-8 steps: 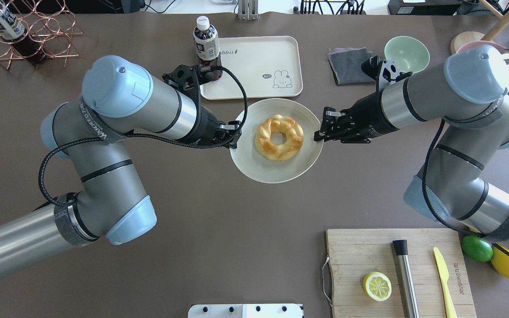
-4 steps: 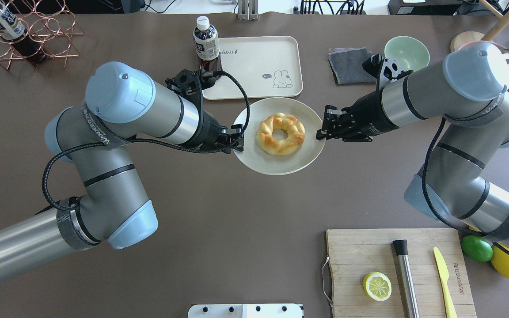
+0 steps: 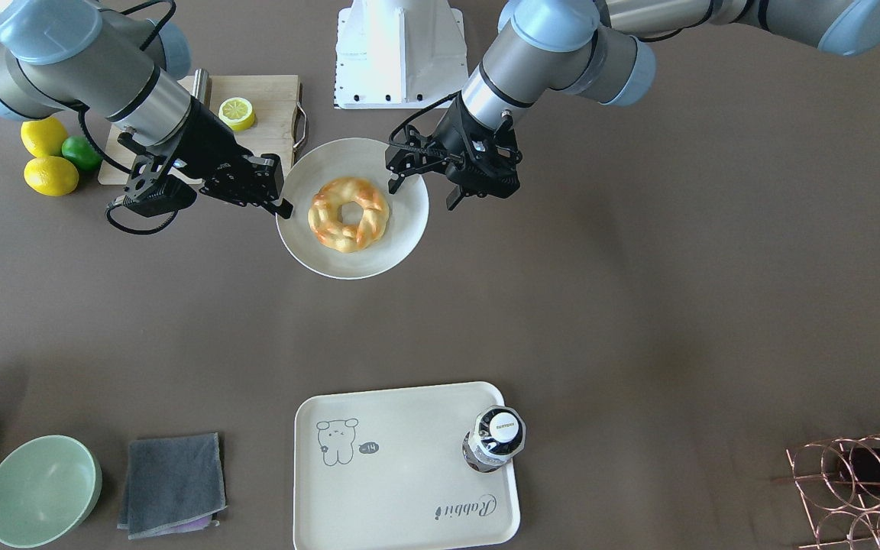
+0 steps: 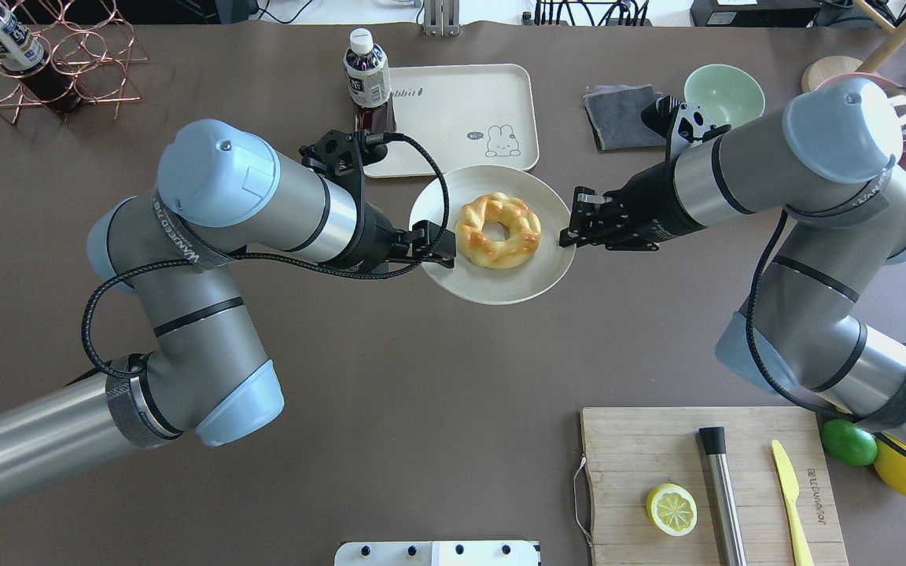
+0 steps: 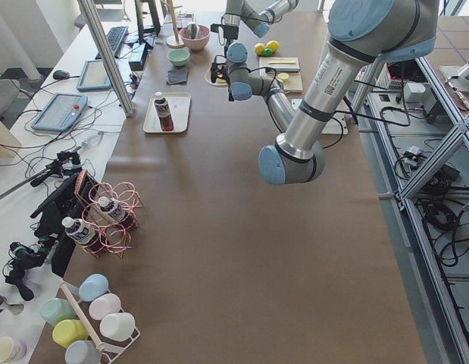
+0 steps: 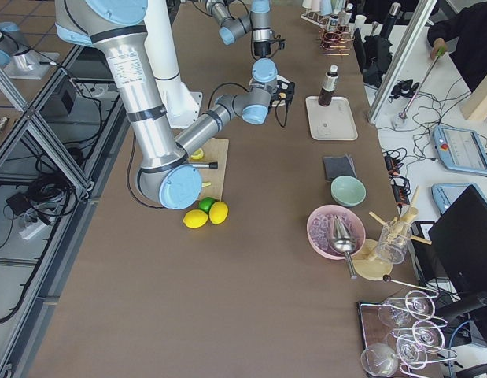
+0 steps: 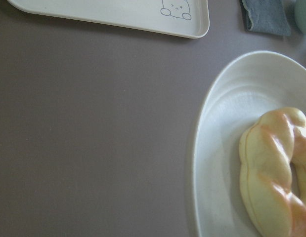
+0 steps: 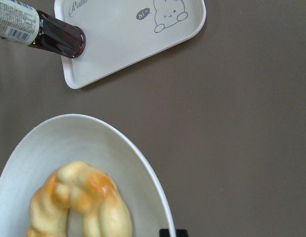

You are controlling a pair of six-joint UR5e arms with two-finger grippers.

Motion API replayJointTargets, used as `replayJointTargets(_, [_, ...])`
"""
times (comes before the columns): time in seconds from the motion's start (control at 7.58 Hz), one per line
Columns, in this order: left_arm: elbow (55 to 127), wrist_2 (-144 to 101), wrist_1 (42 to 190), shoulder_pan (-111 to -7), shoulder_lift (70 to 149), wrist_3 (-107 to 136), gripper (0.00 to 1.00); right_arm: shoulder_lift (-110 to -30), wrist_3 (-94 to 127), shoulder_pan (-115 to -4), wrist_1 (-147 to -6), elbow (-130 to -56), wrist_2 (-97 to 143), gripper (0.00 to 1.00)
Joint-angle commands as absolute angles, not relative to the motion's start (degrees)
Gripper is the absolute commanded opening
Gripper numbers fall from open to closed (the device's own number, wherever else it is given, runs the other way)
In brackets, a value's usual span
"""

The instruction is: Place donut on tray

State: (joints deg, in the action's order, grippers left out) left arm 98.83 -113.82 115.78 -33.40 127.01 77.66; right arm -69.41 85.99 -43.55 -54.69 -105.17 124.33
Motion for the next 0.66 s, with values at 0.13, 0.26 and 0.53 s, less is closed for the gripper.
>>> replayJointTargets(0.13, [98.6,-113.9,115.9,-34.4,127.1,78.1,0.98,-69.8,83.6,-44.0,-56.2,-104.7,122.9,0.0])
replayJointTargets(0.26, [98.6,-114.2,115.8,-35.1,127.2,78.2,0.98,-69.6,83.5,-42.7,-57.1,-104.7,120.4,0.0])
replayJointTargets(0.53, [98.5,-114.4,115.8,-35.6,127.2,78.3,0.98,-70.0,82.2,-41.8,-58.3,-104.1,119.0,0.0])
